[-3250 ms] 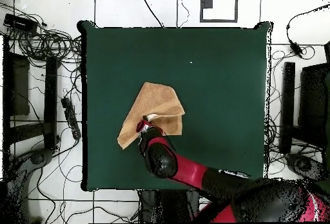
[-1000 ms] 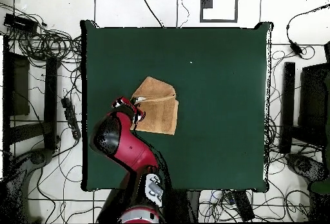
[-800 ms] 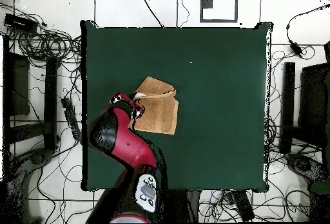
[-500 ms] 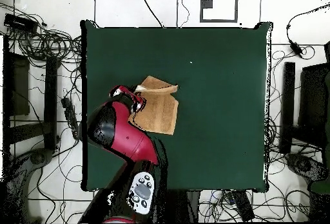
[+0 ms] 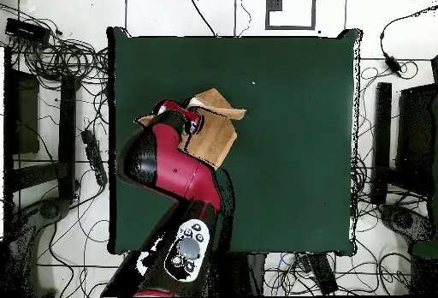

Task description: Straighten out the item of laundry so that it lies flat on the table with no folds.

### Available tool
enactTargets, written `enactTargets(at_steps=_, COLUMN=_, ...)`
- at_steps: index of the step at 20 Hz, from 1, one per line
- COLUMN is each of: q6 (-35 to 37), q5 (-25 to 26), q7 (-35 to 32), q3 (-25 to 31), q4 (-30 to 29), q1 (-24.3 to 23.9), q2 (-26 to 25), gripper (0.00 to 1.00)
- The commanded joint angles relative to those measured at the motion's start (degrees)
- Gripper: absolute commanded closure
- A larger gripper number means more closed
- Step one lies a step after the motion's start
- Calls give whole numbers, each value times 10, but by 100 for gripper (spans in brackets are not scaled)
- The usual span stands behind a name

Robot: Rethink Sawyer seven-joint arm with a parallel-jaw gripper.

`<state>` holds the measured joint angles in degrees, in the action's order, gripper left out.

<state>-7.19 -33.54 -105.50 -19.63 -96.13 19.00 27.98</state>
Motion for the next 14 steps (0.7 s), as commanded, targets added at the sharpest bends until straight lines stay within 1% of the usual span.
enactTargets(at_steps=1, q6=80, q5=60, q7=8, q3=-16, q4=84, q1=9, q2=-42, gripper=100)
enactTargets(at_steps=7, q6=83, q5=112, q7=2, q3=-12, q4=107, q1=1, q2=-43, gripper=100)
enactTargets(at_steps=12, q6=87, q5=142, q7=-16, q3=-5, q4=115, q1=-8, q2=-43, gripper=100)
enactTargets(at_steps=14, q6=88, q5=146, q7=-26, q3=-15, q4=118, q1=-2, q2=-46, gripper=100)
